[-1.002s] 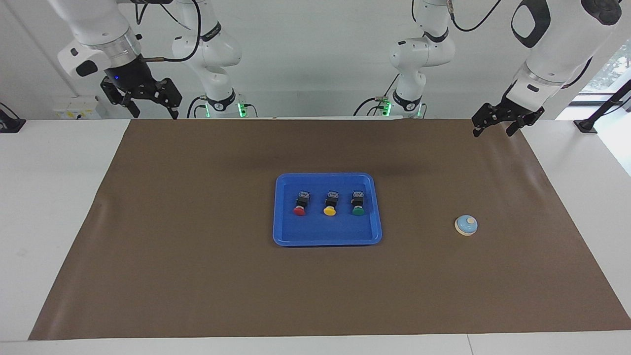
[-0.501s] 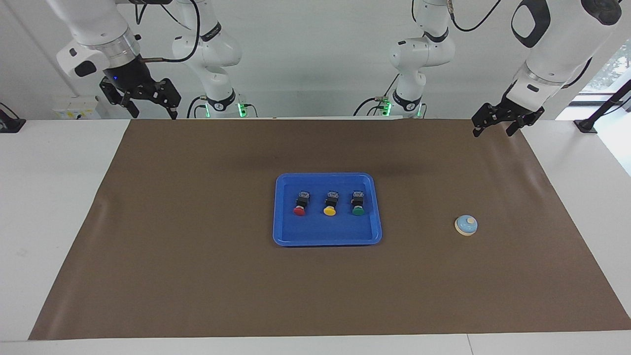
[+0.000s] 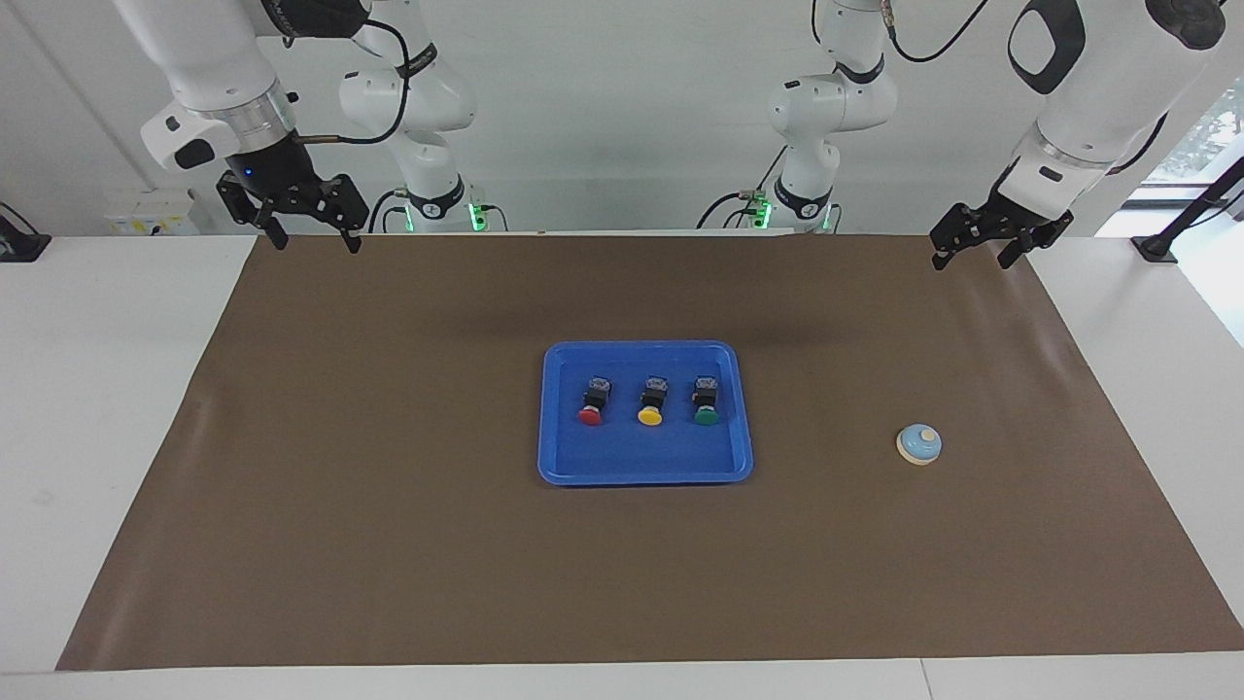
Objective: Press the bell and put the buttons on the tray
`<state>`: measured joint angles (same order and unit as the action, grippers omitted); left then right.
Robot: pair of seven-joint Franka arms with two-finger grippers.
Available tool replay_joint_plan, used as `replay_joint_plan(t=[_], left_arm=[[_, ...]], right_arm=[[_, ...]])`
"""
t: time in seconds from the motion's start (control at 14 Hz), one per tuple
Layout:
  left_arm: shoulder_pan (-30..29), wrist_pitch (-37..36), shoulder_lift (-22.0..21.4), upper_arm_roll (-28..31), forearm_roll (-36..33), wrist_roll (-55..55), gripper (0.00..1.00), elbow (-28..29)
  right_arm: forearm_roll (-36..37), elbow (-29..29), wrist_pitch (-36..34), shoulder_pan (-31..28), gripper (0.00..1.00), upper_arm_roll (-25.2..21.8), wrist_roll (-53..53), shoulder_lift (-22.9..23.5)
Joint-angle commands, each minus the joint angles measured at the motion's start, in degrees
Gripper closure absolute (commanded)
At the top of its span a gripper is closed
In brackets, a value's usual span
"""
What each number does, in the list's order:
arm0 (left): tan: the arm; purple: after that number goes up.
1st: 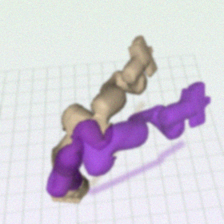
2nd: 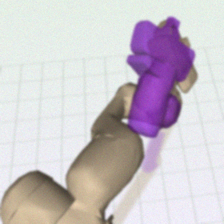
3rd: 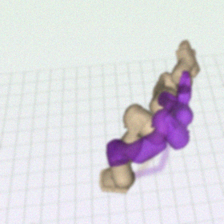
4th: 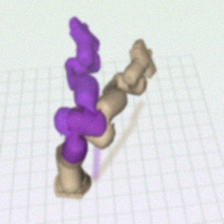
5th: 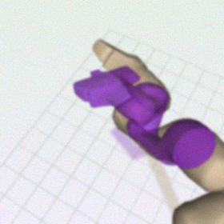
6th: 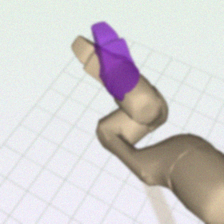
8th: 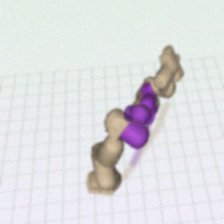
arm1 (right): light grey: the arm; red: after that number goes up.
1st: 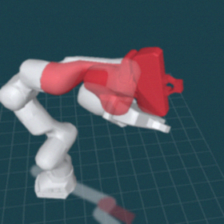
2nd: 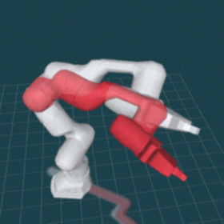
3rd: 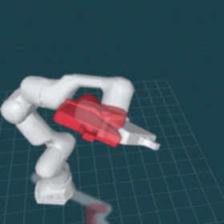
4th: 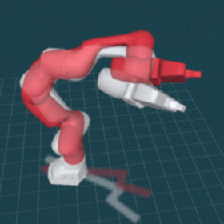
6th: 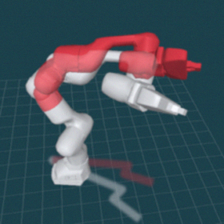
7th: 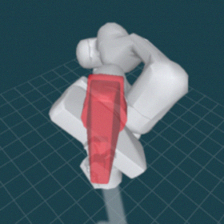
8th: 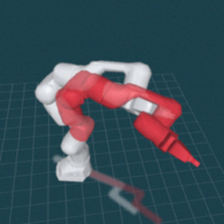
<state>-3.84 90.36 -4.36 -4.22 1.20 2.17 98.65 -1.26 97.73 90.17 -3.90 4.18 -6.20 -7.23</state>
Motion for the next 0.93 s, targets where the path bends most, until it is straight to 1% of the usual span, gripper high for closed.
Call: replay_joint_plan(t=[0.0, 0.43, 0.57, 0.64, 0.72, 0.79, 0.86], left_arm=[[-0.2, -0.8, 0.0, 0.0, -0.1, 0.4, 0.0, -0.7], [0.3, -0.8, -0.1, 0.0, -0.1, -0.8, 0.0, -0.7], [0.0, 1.5, 0.0, -0.1, -0.9, -3.2, 0.0, -0.5], [-0.2, 1.2, -0.3, 0.0, -0.8, -3.6, 0.0, 0.5], [-0.2, 3.0, -0.7, -0.1, -0.8, -3.2, 0.06, 1.4], [0.1, 7.0, -0.9, -0.1, -0.8, -2.8, 0.41, 3.4], [0.2, 10.7, -0.9, -0.1, -0.8, -2.9, 0.72, 5.5]], right_arm=[[-1.1, 1.9, -0.9, -0.7, 0.0, 0.1, 1.2, -1.6], [-1.1, 1.9, -1.1, -0.8, 0.0, 0.1, 1.2, -1.6], [-1.1, 1.9, -1.1, -0.8, 0.0, 0.0, 1.2, -1.6], [-1.1, 1.9, -1.1, -0.8, 0.0, 0.1, 1.2, -1.6], [-1.1, 1.9, -1.1, -0.8, 0.0, 0.1, 1.2, -1.6], [-1.1, 1.9, -1.1, -0.8, 0.0, 0.1, 1.2, -1.6], [-1.1, 1.9, -1.1, -0.8, 0.0, 0.1, 1.2, -1.7]])
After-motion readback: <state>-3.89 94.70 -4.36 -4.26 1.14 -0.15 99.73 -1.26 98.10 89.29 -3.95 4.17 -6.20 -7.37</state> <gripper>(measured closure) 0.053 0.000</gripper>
